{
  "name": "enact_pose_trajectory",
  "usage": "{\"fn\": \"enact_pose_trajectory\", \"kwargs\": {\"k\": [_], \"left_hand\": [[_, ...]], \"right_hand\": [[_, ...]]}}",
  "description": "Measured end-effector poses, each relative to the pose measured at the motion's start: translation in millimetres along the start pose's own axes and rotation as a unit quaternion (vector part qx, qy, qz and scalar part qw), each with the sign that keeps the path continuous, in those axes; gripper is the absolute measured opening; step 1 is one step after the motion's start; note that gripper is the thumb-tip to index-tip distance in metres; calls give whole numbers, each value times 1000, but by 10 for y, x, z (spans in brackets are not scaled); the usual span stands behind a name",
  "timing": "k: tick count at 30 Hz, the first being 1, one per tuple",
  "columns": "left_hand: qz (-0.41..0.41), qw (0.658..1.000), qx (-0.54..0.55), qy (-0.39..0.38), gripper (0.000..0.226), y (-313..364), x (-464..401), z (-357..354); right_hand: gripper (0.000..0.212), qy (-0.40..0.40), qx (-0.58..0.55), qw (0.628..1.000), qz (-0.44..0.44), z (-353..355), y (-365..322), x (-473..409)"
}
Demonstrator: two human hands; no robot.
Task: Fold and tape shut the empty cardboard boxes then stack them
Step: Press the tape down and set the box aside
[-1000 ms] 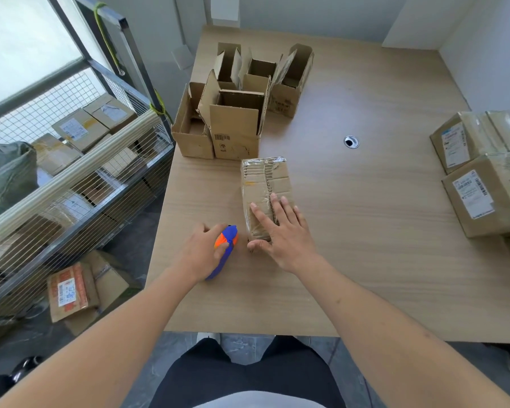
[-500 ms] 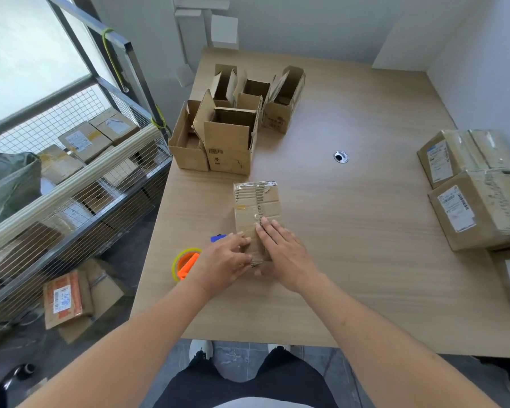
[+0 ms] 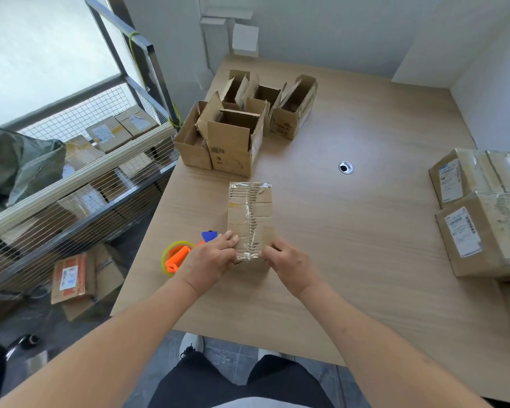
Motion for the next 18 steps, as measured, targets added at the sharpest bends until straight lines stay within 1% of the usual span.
{"fn": "enact_pose_trajectory", "kwargs": {"k": [2, 5, 8, 10, 13, 16, 18], "left_hand": [[14, 1000, 17, -22, 31, -27, 40, -17], [30, 997, 40, -62, 32, -79, 117, -39], [62, 995, 37, -67, 34, -156, 127, -57], [63, 996, 22, -57, 37, -192, 96, -81], [52, 998, 18, -35, 43, -213, 55, -53], [29, 999, -6, -14, 42, -188, 28, 4], [25, 999, -5, -25, 39, -209, -14, -70]], "right_hand": [[16, -27, -15, 1000, 2, -41, 58, 9], [22, -52, -73, 996, -9, -54, 165, 31], [26, -44, -138, 987, -67, -21, 250, 5], [27, -45, -133, 986, -94, -20, 266, -10], [28, -40, -95, 990, -100, -19, 260, -17], [25, -18, -84, 987, -137, 17, 302, 0], [25, 3, -102, 979, -177, 33, 358, 29]]}}
Point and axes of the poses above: each hand's wrist, its own x-axis away from the middle knuckle, its own z-axis out of the back of the hand, y = z × x, the point moved 8 cm from there along -x, towards the middle knuckle, and after that the axes turned 6 degrees about y, right-handed, at the moved point
